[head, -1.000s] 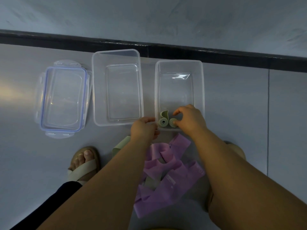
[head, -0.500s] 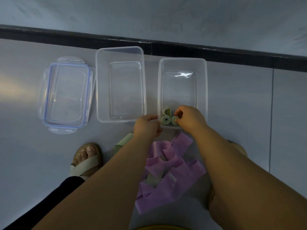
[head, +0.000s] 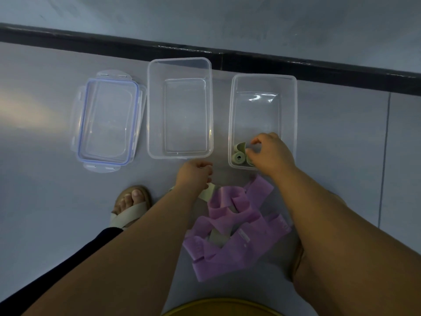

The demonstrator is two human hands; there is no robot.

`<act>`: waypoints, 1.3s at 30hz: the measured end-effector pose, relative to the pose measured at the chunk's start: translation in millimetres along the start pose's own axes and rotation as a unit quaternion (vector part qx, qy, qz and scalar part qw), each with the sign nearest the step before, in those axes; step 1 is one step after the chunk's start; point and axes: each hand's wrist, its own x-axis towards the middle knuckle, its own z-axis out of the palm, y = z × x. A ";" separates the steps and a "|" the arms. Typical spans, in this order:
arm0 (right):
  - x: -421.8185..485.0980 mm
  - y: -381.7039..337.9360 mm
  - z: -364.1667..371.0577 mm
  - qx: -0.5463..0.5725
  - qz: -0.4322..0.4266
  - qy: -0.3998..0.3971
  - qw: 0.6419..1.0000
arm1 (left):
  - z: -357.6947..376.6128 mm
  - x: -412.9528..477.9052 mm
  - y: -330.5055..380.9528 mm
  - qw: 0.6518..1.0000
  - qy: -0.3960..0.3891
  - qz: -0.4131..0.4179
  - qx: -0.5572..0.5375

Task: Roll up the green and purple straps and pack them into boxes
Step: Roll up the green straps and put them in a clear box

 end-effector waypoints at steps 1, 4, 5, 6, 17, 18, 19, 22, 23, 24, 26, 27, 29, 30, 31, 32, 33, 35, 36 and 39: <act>-1.4 -2.3 -0.6 0.022 -0.011 0.036 0.999 | -3.6 0.6 -3.2 1.000 0.007 0.002 0.013; -12.4 -15.6 1.1 0.093 -0.078 0.124 0.985 | -16.3 1.7 -14.1 0.994 0.053 0.015 0.093; -18.3 -21.8 3.3 0.115 -0.109 0.130 0.979 | -21.1 1.1 -17.4 0.989 0.071 0.015 0.131; -25.2 -28.8 6.6 0.133 -0.142 0.124 0.973 | -25.9 0.8 -20.7 0.983 0.088 0.012 0.164; -63.7 -43.2 102.9 0.010 -0.016 -0.198 0.980 | -46.7 2.1 -61.0 0.951 0.017 -0.007 0.307; -61.3 -44.2 105.1 0.009 0.014 -0.200 0.980 | -47.4 2.2 -61.1 0.950 0.008 -0.006 0.311; -58.8 -44.6 107.1 -0.005 0.031 -0.219 0.975 | -48.4 1.1 -60.2 0.949 -0.004 -0.007 0.316; -59.5 -47.4 102.3 -0.067 0.003 -0.279 0.958 | -52.9 -4.3 -56.6 0.937 -0.035 0.002 0.348; -61.1 -46.7 99.0 -0.064 -0.010 -0.283 0.957 | -55.0 -6.2 -54.6 0.929 -0.052 0.005 0.365; -63.3 -45.5 95.5 -0.047 -0.019 -0.286 0.957 | -58.1 -8.6 -52.2 0.921 -0.069 0.011 0.384; -71.4 -45.3 82.9 0.020 -0.023 -0.297 0.955 | -67.4 -18.2 -45.3 0.906 -0.102 0.019 0.411; -76.1 -46.0 74.7 0.070 -0.010 -0.300 0.951 | -72.0 -25.4 -40.9 0.899 -0.117 0.021 0.421; -85.6 -49.9 56.0 0.151 0.026 -0.291 0.944 | -81.3 -41.9 -31.9 0.882 -0.141 0.034 0.449; -90.7 -52.0 46.4 0.168 0.035 -0.280 0.945 | -85.0 -51.5 -27.0 0.869 -0.154 0.039 0.468; -96.2 -54.7 36.6 0.176 0.034 -0.273 0.945 | -87.9 -60.9 -22.3 0.857 -0.166 0.041 0.486; -102.4 -58.3 26.8 0.181 0.029 -0.273 0.944 | -89.9 -71.0 -17.1 0.845 -0.177 0.043 0.503; -110.1 -62.2 16.8 0.184 0.023 -0.277 0.943 | -91.2 -82.0 -11.5 0.834 -0.186 0.045 0.517; -125.9 -69.8 -1.3 0.192 0.020 -0.293 0.937 | -94.2 -107.0 0.2 0.818 -0.196 0.061 0.538; -134.0 -73.1 -9.7 0.191 0.021 -0.297 0.935 | -96.5 -120.5 4.5 0.810 -0.197 0.070 0.548; -160.8 -85.5 -36.9 0.176 0.009 -0.282 0.943 | -107.5 -157.5 12.4 0.805 -0.198 0.093 0.551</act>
